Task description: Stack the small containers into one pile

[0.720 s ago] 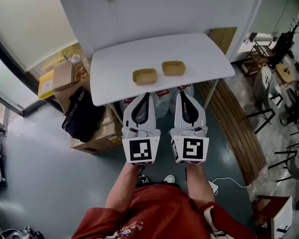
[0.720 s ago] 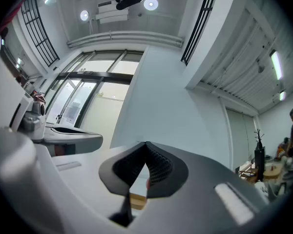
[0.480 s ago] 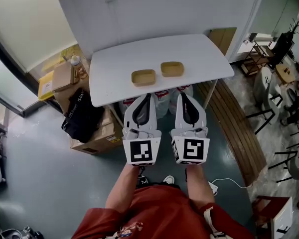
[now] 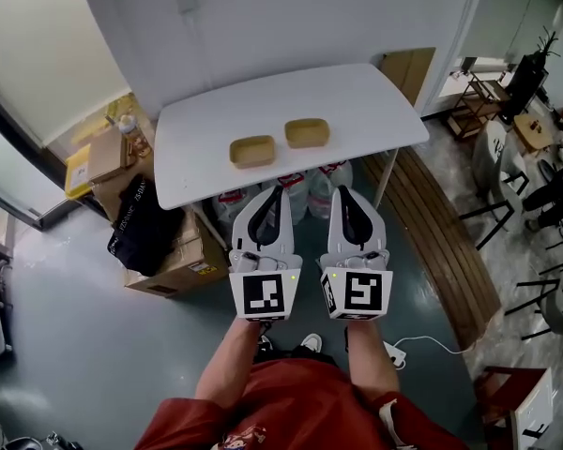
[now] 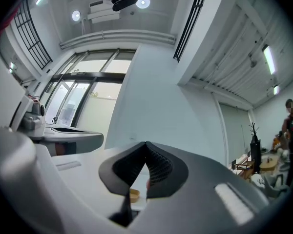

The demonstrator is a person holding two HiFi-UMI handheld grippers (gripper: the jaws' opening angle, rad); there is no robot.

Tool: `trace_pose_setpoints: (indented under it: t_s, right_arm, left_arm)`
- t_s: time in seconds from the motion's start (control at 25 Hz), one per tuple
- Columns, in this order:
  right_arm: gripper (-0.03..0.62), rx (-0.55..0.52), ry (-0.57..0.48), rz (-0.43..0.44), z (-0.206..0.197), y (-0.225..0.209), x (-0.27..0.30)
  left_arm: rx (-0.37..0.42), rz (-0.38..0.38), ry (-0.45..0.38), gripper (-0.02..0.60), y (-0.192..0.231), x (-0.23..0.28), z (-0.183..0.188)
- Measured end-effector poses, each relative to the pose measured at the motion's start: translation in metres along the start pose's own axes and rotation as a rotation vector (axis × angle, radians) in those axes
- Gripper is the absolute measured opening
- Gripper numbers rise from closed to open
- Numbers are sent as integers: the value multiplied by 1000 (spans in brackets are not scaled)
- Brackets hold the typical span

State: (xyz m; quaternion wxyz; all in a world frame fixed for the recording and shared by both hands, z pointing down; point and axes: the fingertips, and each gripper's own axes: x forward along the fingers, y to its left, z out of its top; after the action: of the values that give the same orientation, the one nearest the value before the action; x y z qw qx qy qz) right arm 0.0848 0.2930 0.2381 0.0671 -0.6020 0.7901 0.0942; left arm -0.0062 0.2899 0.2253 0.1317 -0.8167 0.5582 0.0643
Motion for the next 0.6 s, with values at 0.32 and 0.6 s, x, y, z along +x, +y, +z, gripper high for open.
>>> trace_pose_setpoints:
  t_s: [0.32,0.6]
  right_arm:
    - [0,34,38,-20,-18,-57,-19]
    - [0,37,40,3,-23,-73,-17]
  left_arm:
    - [-18,-36,67,2,-56,21,-20]
    - [5,-27,99,2,-70,28,-26]
